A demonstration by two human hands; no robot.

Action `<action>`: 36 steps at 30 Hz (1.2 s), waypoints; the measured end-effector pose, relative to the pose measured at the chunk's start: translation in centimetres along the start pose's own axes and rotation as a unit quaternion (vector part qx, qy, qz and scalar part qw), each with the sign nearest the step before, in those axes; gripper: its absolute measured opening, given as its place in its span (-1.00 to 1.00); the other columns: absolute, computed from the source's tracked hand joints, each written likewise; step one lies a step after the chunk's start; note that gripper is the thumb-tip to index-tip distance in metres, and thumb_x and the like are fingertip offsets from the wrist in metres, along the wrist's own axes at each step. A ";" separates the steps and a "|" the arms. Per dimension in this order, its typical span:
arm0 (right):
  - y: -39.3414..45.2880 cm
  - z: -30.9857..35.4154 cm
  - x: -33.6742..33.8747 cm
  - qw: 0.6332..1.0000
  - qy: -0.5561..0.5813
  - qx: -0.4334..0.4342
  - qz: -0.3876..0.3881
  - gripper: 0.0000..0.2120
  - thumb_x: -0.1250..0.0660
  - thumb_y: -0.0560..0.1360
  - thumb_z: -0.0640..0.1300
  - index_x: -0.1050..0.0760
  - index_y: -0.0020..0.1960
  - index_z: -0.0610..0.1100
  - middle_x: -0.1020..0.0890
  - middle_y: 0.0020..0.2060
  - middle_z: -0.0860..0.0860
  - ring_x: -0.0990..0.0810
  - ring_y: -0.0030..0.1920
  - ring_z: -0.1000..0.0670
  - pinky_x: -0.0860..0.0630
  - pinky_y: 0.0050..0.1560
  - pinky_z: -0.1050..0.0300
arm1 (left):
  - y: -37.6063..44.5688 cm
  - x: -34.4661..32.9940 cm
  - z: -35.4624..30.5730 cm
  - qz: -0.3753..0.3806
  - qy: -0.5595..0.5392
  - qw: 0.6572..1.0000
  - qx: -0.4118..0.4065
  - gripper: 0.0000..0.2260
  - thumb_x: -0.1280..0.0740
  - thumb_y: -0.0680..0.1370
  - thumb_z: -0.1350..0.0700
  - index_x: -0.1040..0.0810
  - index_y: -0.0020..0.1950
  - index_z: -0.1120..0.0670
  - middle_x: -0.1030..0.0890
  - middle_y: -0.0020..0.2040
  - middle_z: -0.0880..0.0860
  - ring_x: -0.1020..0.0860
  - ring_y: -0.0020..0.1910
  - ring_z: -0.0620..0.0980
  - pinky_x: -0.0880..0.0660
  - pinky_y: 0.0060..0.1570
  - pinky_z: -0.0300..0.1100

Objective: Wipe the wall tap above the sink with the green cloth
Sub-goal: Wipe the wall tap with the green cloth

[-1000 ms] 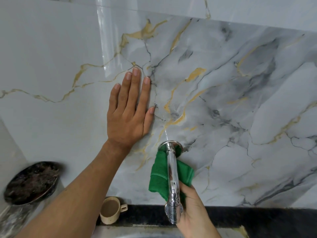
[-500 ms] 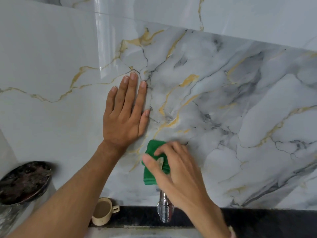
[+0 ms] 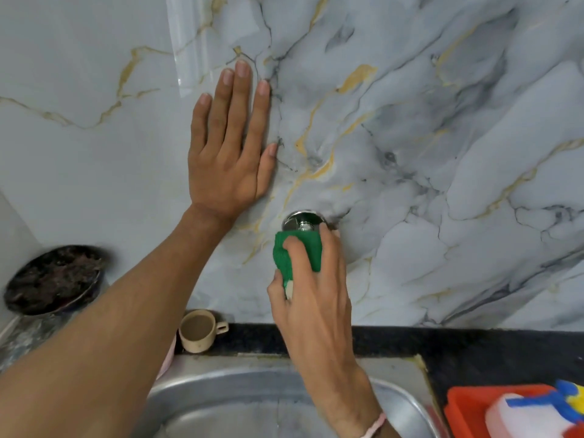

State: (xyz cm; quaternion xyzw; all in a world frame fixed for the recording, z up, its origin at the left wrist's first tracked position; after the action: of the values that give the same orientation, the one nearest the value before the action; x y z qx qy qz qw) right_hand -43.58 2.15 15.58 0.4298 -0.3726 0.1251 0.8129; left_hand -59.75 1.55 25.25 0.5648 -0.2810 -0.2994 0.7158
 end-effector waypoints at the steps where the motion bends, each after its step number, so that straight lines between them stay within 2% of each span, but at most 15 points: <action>1: -1.2 0.0 0.1 1.000 0.007 0.017 -0.023 -0.58 -0.40 0.47 -0.13 -0.46 0.31 -0.04 -0.41 0.47 -0.31 -0.36 0.50 -0.34 -0.62 0.25 -0.23 | 0.0 -0.1 0.0 0.001 0.001 1.000 0.000 -0.42 -0.05 0.68 -0.05 -0.19 0.66 0.16 -0.37 0.58 0.27 -0.31 0.59 0.22 -0.21 0.60 0.10; 7: -6.2 -0.9 -0.1 0.985 0.095 0.111 -0.095 -0.63 -0.46 0.37 -0.32 -0.54 0.14 -0.11 -0.44 0.46 -0.30 -0.33 0.54 -0.29 -0.49 0.44 -0.12 | -0.1 -0.3 0.0 0.008 0.003 1.000 0.002 -0.42 -0.04 0.68 -0.05 -0.16 0.67 0.16 -0.34 0.59 0.28 -0.29 0.60 0.23 -0.20 0.61 0.11; 10: -8.2 -3.3 -1.0 0.971 0.227 0.072 -0.016 -0.58 -0.48 0.29 -0.36 -0.58 0.11 -0.11 -0.44 0.49 -0.22 -0.41 0.50 -0.26 -0.50 0.43 0.06 | -0.1 -0.4 0.2 0.006 0.003 1.000 0.002 -0.42 -0.03 0.68 -0.06 -0.13 0.68 0.15 -0.33 0.60 0.27 -0.25 0.61 0.22 -0.13 0.65 0.07; 11: -8.6 -5.3 -1.6 0.941 0.338 -0.017 0.007 -0.51 -0.48 0.22 -0.38 -0.59 0.13 -0.13 -0.53 0.43 -0.18 -0.51 0.42 -0.22 -0.59 0.29 0.17 | -0.1 -0.4 0.2 0.007 0.004 1.000 0.004 -0.41 -0.03 0.68 -0.06 -0.12 0.68 0.14 -0.32 0.60 0.27 -0.24 0.62 0.21 -0.08 0.67 0.05; 13: -9.7 -9.4 -3.3 0.810 0.536 -0.237 0.014 -0.31 -0.39 0.12 -0.43 -0.55 0.26 -0.21 -0.75 0.15 -0.10 -0.69 0.15 -0.17 -0.69 -0.07 0.28 | -0.2 -0.5 0.3 0.008 0.003 1.000 0.004 -0.41 -0.04 0.68 -0.06 -0.11 0.68 0.14 -0.31 0.61 0.26 -0.23 0.62 0.21 -0.02 0.69 0.02; 16: -9.0 -12.2 -4.1 0.640 0.685 -0.349 -0.008 -0.55 -0.40 0.18 -0.33 -0.72 0.00 0.00 -0.80 -0.12 -0.09 -0.79 -0.14 -0.07 -0.71 -0.28 0.12 | -0.4 -0.5 0.1 0.008 0.003 1.000 0.002 -0.41 -0.06 0.68 -0.05 -0.15 0.68 0.14 -0.33 0.60 0.26 -0.25 0.62 0.21 -0.12 0.66 0.06; 17: -7.6 -11.9 -4.4 0.568 0.730 -0.379 0.010 -0.74 -0.43 0.27 -0.17 -0.74 -0.07 -0.03 -0.77 -0.16 -0.08 -0.78 -0.21 -0.08 -0.71 -0.28 0.09 | -0.3 -0.4 0.1 0.006 0.000 1.000 0.002 -0.42 -0.06 0.67 -0.05 -0.16 0.67 0.15 -0.34 0.60 0.26 -0.26 0.61 0.21 -0.16 0.64 0.08; 18: -6.4 -11.3 -5.1 0.521 0.748 -0.408 0.052 -0.75 -0.40 0.37 0.02 -0.75 -0.06 -0.08 -0.74 -0.12 -0.11 -0.76 -0.18 -0.12 -0.72 -0.18 0.01 | -0.2 -0.3 0.1 0.004 -0.005 1.000 0.003 -0.42 -0.05 0.67 -0.05 -0.18 0.67 0.15 -0.34 0.59 0.26 -0.27 0.61 0.21 -0.19 0.62 0.10; 19: -4.2 -10.6 -5.9 0.504 0.740 -0.433 0.107 -0.58 -0.34 0.44 0.18 -0.74 0.03 -0.11 -0.70 0.00 -0.17 -0.74 -0.04 -0.18 -0.70 0.04 -0.13 | -0.2 -0.2 0.0 0.003 -0.007 1.000 0.003 -0.42 -0.05 0.67 -0.05 -0.19 0.66 0.15 -0.35 0.59 0.26 -0.27 0.61 0.21 -0.20 0.62 0.10; 21: -1.1 -8.5 -7.0 0.497 0.717 -0.433 0.228 -0.21 -0.27 0.38 0.45 -0.64 0.27 -0.17 -0.63 0.26 -0.25 -0.60 0.31 -0.27 -0.40 0.45 -0.35 | -0.1 -0.2 0.1 0.007 -0.004 1.000 0.004 -0.42 -0.04 0.67 -0.05 -0.19 0.66 0.16 -0.34 0.59 0.26 -0.27 0.61 0.22 -0.20 0.62 0.11; 23: 1.2 -6.6 -7.5 0.505 0.714 -0.390 0.289 -0.04 -0.27 0.28 0.58 -0.63 0.26 -0.22 -0.66 0.25 -0.26 -0.60 0.32 -0.26 -0.33 0.50 -0.34 | -0.1 -0.2 0.1 0.008 -0.003 1.000 0.003 -0.42 -0.05 0.67 -0.05 -0.19 0.66 0.16 -0.34 0.59 0.27 -0.27 0.61 0.22 -0.20 0.62 0.11; 26: 0.9 -5.7 -8.1 0.454 0.739 -0.386 0.314 0.04 -0.34 0.18 0.61 -0.61 0.28 -0.22 -0.66 0.20 -0.24 -0.64 0.25 -0.24 -0.49 0.38 -0.30 | -0.2 -0.2 0.0 0.005 0.002 1.000 0.001 -0.42 -0.04 0.67 -0.05 -0.20 0.66 0.16 -0.36 0.58 0.27 -0.30 0.60 0.23 -0.20 0.61 0.11; 29: -0.7 -5.2 -8.2 0.443 0.751 -0.367 0.324 0.09 -0.33 0.21 0.60 -0.49 0.40 -0.23 -0.65 0.14 -0.25 -0.65 0.18 -0.25 -0.59 0.20 -0.20 | -0.1 -0.1 0.0 0.002 0.006 1.000 0.000 -0.42 -0.03 0.67 -0.05 -0.20 0.66 0.16 -0.37 0.58 0.27 -0.31 0.59 0.23 -0.24 0.59 0.12; 33: -3.1 -4.4 -8.0 0.475 0.743 -0.318 0.349 -0.01 -0.26 0.29 0.58 -0.51 0.35 -0.21 -0.70 0.05 -0.25 -0.68 0.08 -0.23 -0.60 0.17 -0.15 | -0.2 -0.1 0.0 0.001 0.005 1.000 0.004 -0.42 -0.02 0.67 -0.05 -0.21 0.65 0.17 -0.37 0.57 0.28 -0.31 0.59 0.24 -0.25 0.59 0.13; 36: -5.6 -5.8 -7.2 0.529 0.727 -0.311 0.307 -0.10 -0.32 0.35 0.48 -0.48 0.41 -0.17 -0.67 0.18 -0.25 -0.63 0.25 -0.23 -0.46 0.38 -0.29 | -0.2 -0.3 0.1 0.001 0.005 1.000 0.004 -0.42 -0.03 0.66 -0.04 -0.20 0.66 0.17 -0.37 0.57 0.28 -0.30 0.59 0.24 -0.25 0.59 0.14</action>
State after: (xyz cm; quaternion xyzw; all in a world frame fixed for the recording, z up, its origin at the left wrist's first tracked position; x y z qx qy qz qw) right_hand -42.71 4.28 5.04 -0.2315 0.2229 0.5126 0.7962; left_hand -60.07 1.64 25.02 0.5690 -0.2796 -0.2946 0.7150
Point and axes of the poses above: each hand's wrist, its own y-axis towards the middle knuckle, its own x-axis out of the back of the hand, z = x × y, the point moved 8 cm from there along y, towards the middle knuckle
